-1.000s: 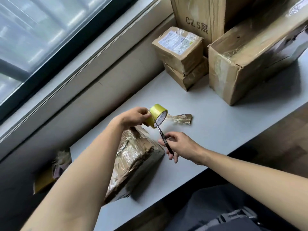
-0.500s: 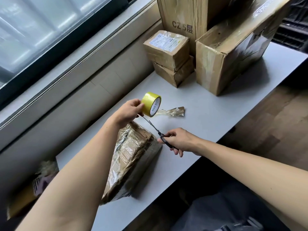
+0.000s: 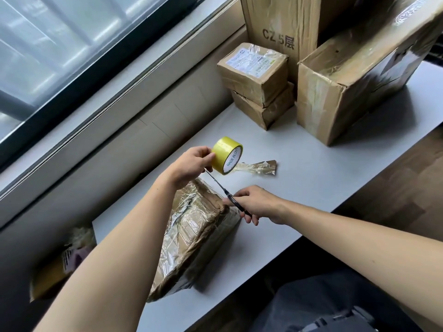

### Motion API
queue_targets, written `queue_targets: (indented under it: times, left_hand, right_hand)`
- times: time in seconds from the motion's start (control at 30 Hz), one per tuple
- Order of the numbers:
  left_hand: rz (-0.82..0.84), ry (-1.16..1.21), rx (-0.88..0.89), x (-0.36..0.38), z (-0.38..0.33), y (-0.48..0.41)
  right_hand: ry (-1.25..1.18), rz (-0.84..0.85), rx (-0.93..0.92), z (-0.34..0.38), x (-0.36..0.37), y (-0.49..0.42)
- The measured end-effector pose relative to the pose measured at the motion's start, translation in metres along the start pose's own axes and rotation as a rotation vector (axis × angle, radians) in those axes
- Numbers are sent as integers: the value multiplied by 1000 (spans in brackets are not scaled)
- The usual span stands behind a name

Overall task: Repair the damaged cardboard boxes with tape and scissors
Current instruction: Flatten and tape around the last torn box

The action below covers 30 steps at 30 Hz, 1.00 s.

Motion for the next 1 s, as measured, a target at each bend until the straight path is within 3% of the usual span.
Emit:
queue_targets:
  times: [0.57, 0.77, 0.9, 1.0]
  left_hand:
    - [17, 47, -31, 1, -3, -1]
    - [-53, 173, -10, -3, 4, -2]
    - [-127, 381, 4, -5, 1, -4]
    - [-168, 349, 23, -8, -4, -9]
  right_hand:
    - [27, 52, -120, 11, -3, -4]
    - [-22, 30, -68, 6, -11, -11]
    - [32, 39, 5, -13, -13, -15]
    - [80, -12, 21, -19, -23, -21]
Point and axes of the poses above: each hand's wrist, its own y-axis away from the middle knuckle, its own x-axis out of the palm, z = x × y, the point moved 9 cm from there along -y, towards the middle knuckle, and after that the axes turned 9 degrees about y, right-handed, at the moved point
